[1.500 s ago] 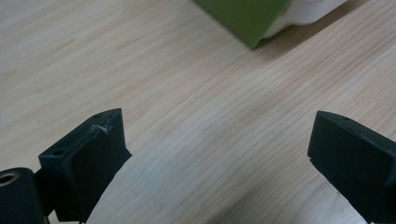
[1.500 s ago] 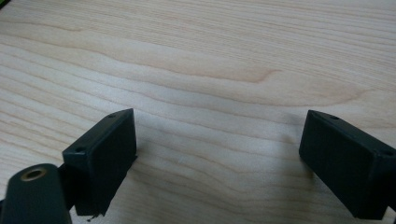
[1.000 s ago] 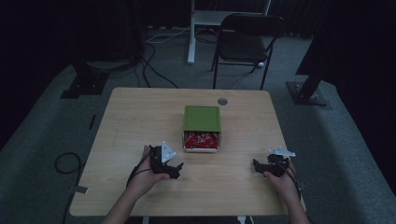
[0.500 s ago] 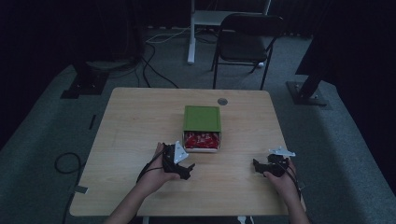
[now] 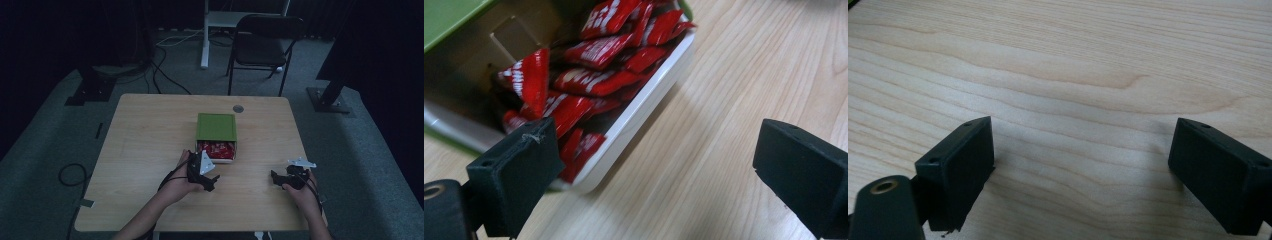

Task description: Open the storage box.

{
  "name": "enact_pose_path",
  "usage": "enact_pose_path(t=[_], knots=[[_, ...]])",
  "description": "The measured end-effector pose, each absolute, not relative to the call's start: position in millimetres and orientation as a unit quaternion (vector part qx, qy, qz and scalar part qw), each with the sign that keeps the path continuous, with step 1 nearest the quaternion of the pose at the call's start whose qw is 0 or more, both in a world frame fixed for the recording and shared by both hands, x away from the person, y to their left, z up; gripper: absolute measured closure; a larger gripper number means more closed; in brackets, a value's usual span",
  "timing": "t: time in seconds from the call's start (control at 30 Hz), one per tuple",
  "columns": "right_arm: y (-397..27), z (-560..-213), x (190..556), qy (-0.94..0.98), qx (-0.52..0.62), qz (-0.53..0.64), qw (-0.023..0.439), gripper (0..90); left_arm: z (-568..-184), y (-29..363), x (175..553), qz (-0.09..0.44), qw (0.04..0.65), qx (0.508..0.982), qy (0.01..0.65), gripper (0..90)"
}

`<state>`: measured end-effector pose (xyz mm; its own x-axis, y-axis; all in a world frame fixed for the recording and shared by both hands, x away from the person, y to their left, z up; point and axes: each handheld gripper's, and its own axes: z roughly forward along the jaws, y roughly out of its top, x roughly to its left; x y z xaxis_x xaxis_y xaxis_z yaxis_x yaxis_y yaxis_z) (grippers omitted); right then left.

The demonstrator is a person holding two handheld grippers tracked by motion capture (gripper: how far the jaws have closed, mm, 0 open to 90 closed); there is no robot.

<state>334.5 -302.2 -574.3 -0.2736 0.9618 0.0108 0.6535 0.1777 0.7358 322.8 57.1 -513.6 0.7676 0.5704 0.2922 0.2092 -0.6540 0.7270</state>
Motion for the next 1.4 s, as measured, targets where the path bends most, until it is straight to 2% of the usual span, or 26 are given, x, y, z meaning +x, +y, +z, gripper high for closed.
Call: enact_pose_path(t=[0.17, 0.23, 0.67, 0.77, 0.9, 1.17, 1.4], knots=[[-302.2, -574.3, 334.5, 0.729, 0.554, 0.324, 0.238, 10.6, -514.1, 50.6, 324.7, 0.257, 0.348, 0.876, 0.212, 7.7], [-302.2, -574.3, 334.6, 0.730, 0.553, 0.324, 0.238, 10.6, -514.5, 48.1, 324.3, 0.261, 0.351, 0.875, 0.208, 12.2], [-302.2, -574.3, 334.5, 0.729, 0.554, 0.324, 0.238, 10.6, -521.1, 43.7, 327.0, 0.268, 0.342, 0.881, 0.187, 23.9], [-302.2, -574.3, 334.5, 0.729, 0.554, 0.324, 0.238, 10.7, -519.7, 44.9, 326.5, 0.275, 0.352, 0.873, 0.196, 30.6], [-302.2, -574.3, 334.5, 0.729, 0.554, 0.324, 0.238, 10.7, -522.3, 45.8, 326.8, 0.276, 0.340, 0.879, 0.190, 31.6], [-302.2, -574.3, 334.5, 0.729, 0.554, 0.324, 0.238, 10.7, -527.1, 46.9, 330.2, 0.305, 0.314, 0.887, 0.148, 37.3], [-302.1, -574.3, 334.5, 0.729, 0.554, 0.324, 0.238, 10.7, -538.7, 39.6, 327.4, 0.382, 0.239, 0.891, 0.053, 42.4]])
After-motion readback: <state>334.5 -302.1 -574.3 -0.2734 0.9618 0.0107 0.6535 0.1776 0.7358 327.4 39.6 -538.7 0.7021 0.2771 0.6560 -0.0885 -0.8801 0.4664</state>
